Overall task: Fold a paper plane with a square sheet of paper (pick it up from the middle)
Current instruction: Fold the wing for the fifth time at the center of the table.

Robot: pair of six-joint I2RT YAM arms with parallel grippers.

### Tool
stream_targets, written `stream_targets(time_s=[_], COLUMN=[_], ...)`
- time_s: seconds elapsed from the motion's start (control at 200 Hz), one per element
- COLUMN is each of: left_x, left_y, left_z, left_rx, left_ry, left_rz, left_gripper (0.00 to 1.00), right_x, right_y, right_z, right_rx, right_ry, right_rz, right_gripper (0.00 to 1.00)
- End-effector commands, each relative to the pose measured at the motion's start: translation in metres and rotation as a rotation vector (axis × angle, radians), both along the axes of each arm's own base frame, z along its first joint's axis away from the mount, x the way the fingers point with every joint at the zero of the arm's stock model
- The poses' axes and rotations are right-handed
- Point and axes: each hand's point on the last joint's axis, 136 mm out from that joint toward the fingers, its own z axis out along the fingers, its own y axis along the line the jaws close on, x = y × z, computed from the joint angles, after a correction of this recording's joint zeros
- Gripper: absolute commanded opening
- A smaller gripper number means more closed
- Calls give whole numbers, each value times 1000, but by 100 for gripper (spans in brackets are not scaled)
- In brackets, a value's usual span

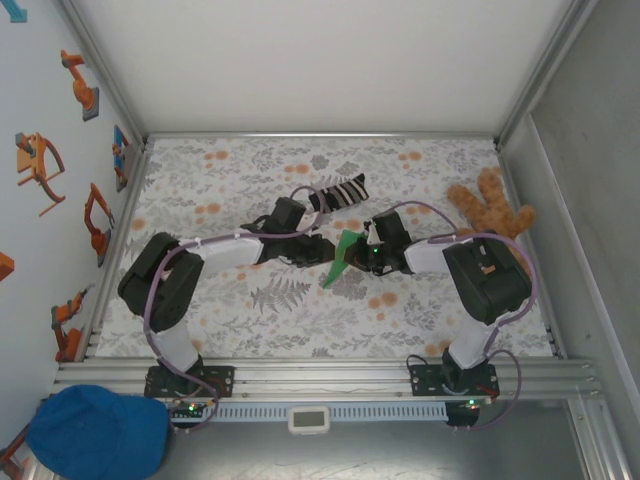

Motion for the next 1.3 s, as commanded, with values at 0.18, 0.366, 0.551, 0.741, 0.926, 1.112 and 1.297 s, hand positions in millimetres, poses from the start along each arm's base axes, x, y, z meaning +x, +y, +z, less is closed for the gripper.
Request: stream_targets(time_s=[0.18, 0.366, 0.551, 0.741, 0.926, 1.112, 1.297], left_x=[-20, -23, -27, -30, -31, -32, -33], left_y=[-10, -7, -7, -9, -8, -7, -7], left_z=[-23, -36, -40, -45, -50, -52, -55], left_rx=[-27, 3, 17, 32, 47, 60, 68], left_ry=[124, 153, 166, 171, 176, 177, 182], left_rz=[-41, -42, -48, -57, -57, -57, -61], left_gripper=[14, 13, 13, 12, 12, 12, 12], right_x=[1, 0, 0, 0, 0, -1, -1], right_y=[-1, -2, -2, -2, -2, -3, -3], right_z=[-6, -7, -8, -9, -11, -11, -11], right_rx=[-40, -43, -45, -45, -48, -49, -49], right_ry=[7, 10, 11, 16, 17, 20, 20], right_rz=[11, 10, 10, 10, 8, 6, 6], right_gripper=[12, 12, 12, 12, 12, 12, 12])
